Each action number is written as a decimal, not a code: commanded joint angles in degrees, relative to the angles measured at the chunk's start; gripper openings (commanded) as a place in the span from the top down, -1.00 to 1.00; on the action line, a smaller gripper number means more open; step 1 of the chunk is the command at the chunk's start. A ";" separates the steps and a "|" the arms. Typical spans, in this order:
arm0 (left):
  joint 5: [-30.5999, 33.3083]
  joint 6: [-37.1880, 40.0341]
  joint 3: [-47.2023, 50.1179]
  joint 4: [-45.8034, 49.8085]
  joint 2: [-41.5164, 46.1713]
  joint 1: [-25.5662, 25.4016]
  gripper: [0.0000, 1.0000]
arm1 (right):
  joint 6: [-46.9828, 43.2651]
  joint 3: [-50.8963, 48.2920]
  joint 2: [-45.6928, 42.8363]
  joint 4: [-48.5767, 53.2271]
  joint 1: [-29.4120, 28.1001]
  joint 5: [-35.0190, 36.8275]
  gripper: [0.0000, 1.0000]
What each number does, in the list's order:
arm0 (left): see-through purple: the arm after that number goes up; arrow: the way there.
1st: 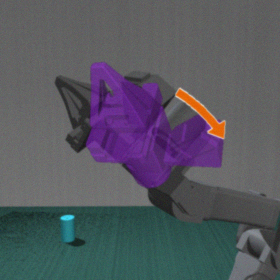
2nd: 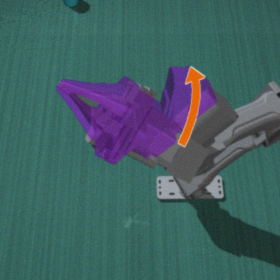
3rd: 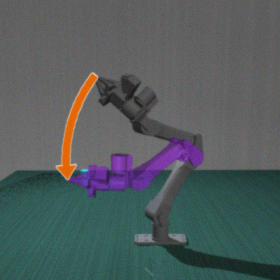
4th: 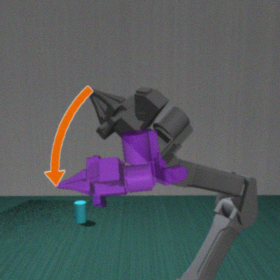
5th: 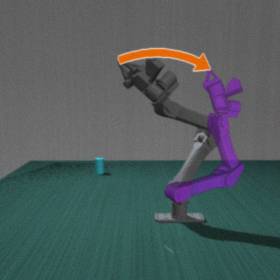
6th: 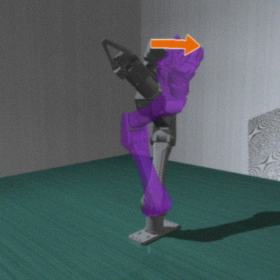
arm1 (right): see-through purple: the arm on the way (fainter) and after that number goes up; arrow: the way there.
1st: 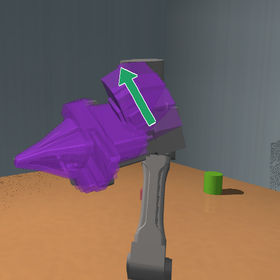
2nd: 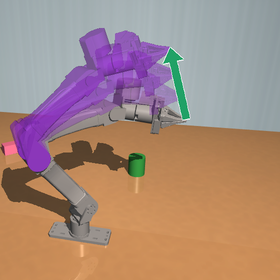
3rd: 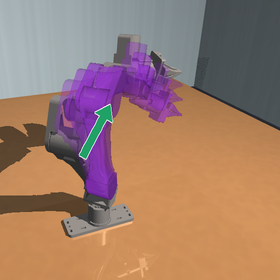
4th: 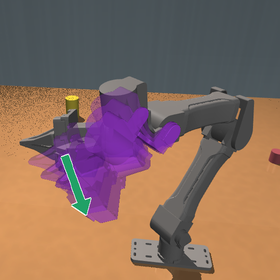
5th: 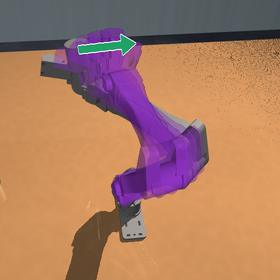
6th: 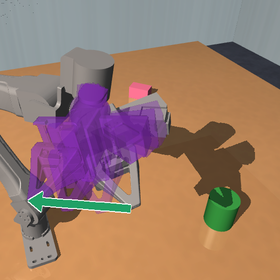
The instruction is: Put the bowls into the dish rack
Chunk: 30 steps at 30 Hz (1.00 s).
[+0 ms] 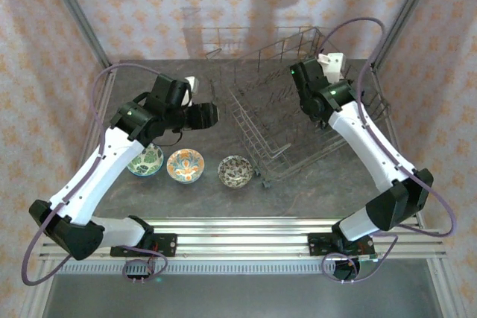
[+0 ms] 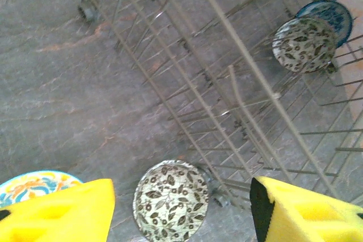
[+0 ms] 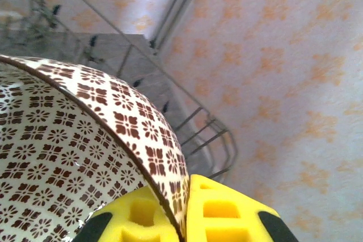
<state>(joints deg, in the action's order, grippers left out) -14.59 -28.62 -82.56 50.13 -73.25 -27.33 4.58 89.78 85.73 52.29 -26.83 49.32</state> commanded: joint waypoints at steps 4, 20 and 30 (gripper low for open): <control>-2.68 0.01 3.92 -4.01 2.33 1.49 -0.29 | -7.87 -0.37 3.96 -6.81 0.55 11.21 1.00; -4.91 0.49 6.71 -5.72 1.82 3.85 -0.28 | -24.93 -11.50 8.48 -22.20 0.48 12.35 1.00; -5.27 -0.29 6.20 -5.48 1.82 3.79 -0.27 | -31.08 -12.84 11.75 -28.04 0.73 14.57 1.00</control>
<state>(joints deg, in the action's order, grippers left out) -19.11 -28.62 -76.31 45.54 -71.96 -23.86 -24.84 75.83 96.66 27.57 -26.41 58.72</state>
